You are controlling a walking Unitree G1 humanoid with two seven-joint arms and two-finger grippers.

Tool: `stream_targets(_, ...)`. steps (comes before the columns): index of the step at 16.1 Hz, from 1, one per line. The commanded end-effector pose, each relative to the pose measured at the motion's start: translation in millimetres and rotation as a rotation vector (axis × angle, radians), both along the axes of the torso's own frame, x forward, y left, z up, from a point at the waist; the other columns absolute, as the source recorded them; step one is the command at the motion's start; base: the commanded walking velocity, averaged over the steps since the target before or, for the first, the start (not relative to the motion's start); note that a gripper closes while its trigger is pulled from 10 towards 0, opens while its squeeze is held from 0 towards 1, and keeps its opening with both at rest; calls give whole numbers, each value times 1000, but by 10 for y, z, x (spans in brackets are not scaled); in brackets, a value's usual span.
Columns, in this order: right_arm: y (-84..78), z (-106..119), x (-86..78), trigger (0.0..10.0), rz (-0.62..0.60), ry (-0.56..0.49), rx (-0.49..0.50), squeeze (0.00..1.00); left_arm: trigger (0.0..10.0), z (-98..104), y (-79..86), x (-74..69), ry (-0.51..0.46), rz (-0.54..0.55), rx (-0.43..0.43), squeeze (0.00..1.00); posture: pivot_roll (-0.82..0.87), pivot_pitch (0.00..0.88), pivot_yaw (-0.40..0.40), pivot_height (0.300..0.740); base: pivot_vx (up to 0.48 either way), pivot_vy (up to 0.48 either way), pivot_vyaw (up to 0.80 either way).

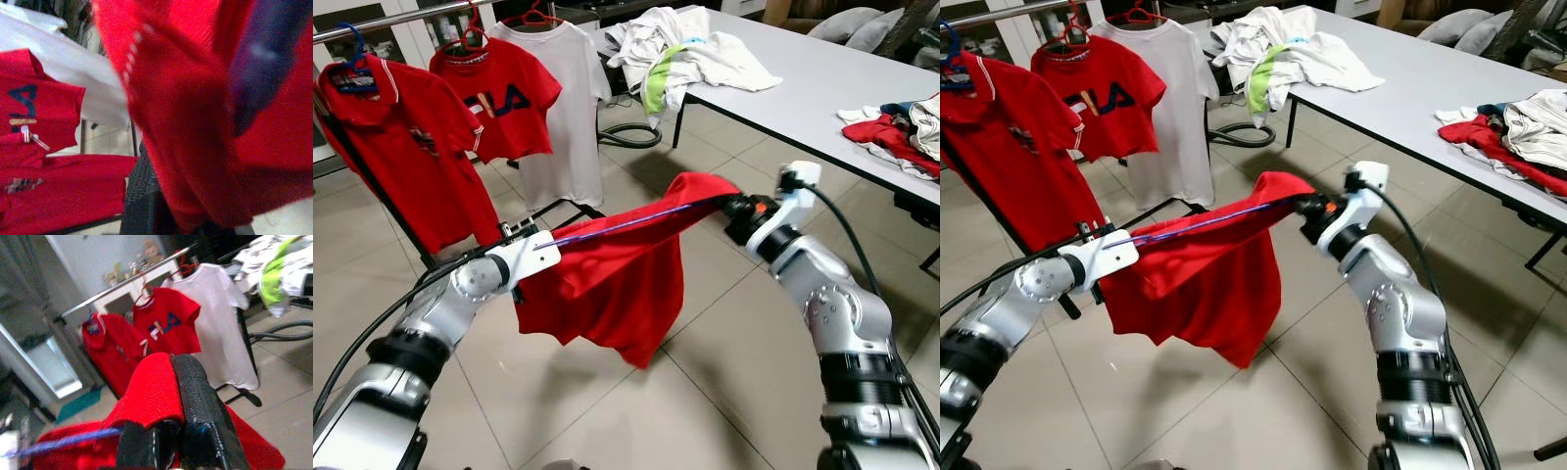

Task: Hang hanger

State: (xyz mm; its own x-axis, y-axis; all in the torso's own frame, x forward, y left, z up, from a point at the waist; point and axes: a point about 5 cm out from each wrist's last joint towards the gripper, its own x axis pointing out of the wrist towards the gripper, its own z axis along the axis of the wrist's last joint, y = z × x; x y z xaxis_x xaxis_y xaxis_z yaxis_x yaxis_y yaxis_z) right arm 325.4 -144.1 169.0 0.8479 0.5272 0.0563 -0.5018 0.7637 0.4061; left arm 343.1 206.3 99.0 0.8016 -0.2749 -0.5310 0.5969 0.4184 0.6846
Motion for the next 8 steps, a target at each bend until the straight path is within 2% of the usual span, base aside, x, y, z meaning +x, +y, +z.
stream_targets(1, 125, 73, -61, 0, 60, -37, -56, 0, 0, 16, 5, 39, -5, 24, 19, 0, -38, 0, 46, 740, 0, 0, 0)
stream_targets(2, 141, 51, -83, 0, 69, -32, -78, 0, 0, 22, 4, 46, -10, 28, 15, 0, -41, 0, 48, 740, 0, 0, 0)
stream_targets(3, 90, -50, -95, 0, 42, 9, -119, 0, 0, 46, 8, 58, -24, 27, 4, 0, -41, 0, 48, 740, 0, 0, 0)
stream_targets(5, -176, -256, -48, 0, -81, 88, -193, 0, 0, 69, 63, 39, -26, 9, -3, 0, -42, 0, 51, 740, 0, 0, 0)
stream_targets(8, -384, -339, -1, 0, -161, 126, -217, 0, 0, 28, 138, -24, 5, -12, 12, 0, -37, 0, 51, 740, 0, 0, 0)
